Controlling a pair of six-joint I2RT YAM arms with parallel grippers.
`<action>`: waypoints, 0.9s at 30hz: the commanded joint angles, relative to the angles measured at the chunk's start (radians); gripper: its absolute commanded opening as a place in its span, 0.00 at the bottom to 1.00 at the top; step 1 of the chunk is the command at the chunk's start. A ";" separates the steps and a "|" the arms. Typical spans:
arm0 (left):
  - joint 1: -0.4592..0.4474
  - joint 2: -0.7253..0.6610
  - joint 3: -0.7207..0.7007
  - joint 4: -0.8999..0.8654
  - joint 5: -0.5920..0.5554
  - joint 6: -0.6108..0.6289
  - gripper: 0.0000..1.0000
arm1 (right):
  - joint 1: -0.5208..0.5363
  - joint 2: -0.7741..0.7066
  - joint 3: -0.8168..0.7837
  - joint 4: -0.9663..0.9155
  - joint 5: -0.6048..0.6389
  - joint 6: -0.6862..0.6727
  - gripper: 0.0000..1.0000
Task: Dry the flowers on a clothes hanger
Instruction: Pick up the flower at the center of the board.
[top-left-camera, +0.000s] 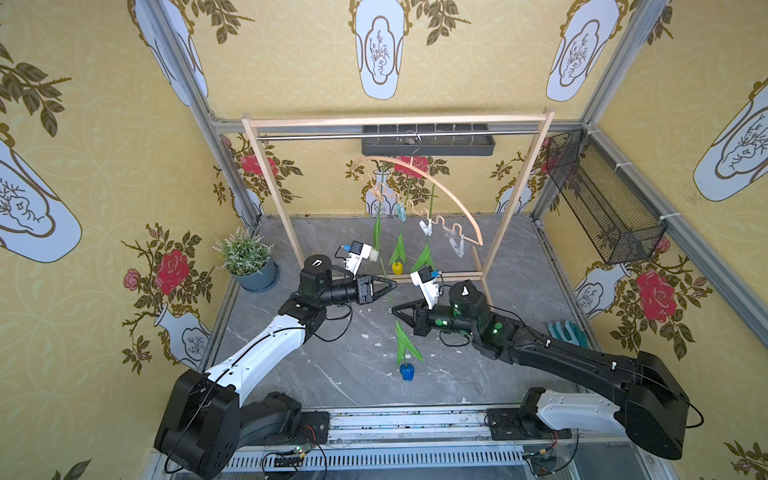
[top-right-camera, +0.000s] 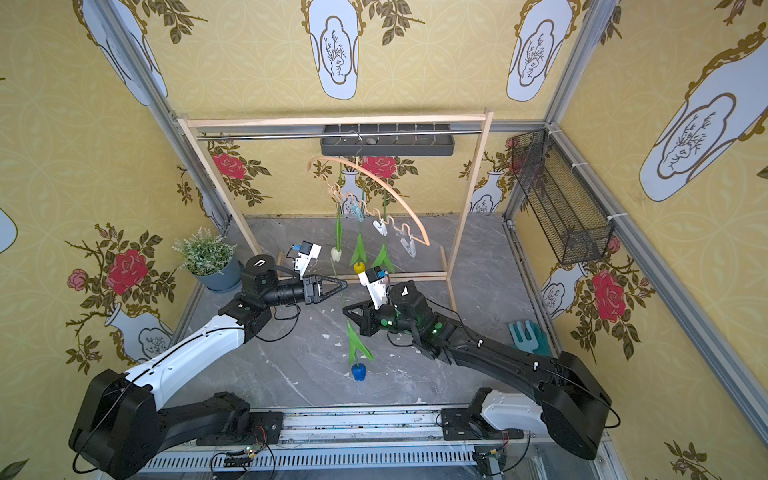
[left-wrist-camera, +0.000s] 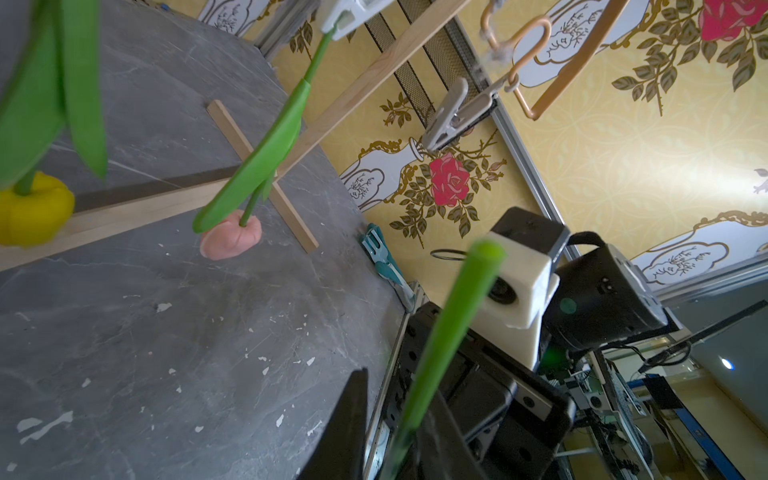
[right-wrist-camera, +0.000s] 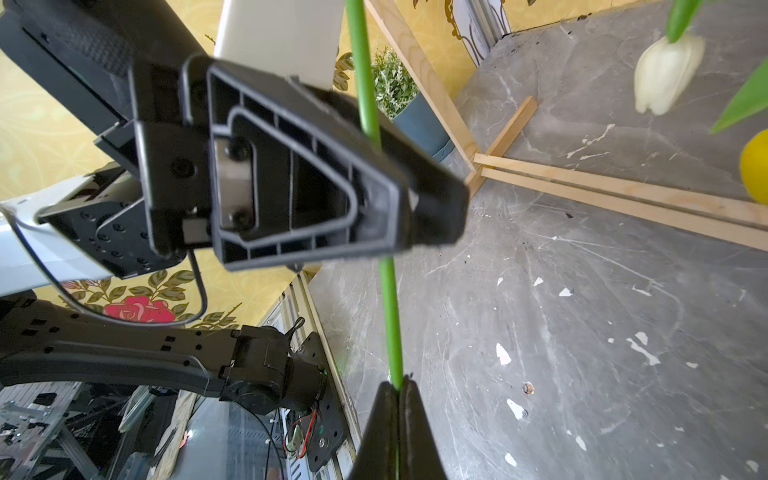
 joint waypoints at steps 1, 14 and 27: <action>-0.012 0.011 -0.009 0.041 0.023 -0.006 0.12 | -0.003 -0.014 0.008 0.018 0.040 -0.003 0.00; -0.016 0.026 -0.009 0.123 0.020 -0.045 0.00 | -0.007 -0.032 -0.022 0.031 0.010 0.027 0.25; -0.016 0.018 -0.013 0.116 0.025 -0.031 0.00 | -0.003 -0.036 -0.035 0.040 -0.009 0.035 0.17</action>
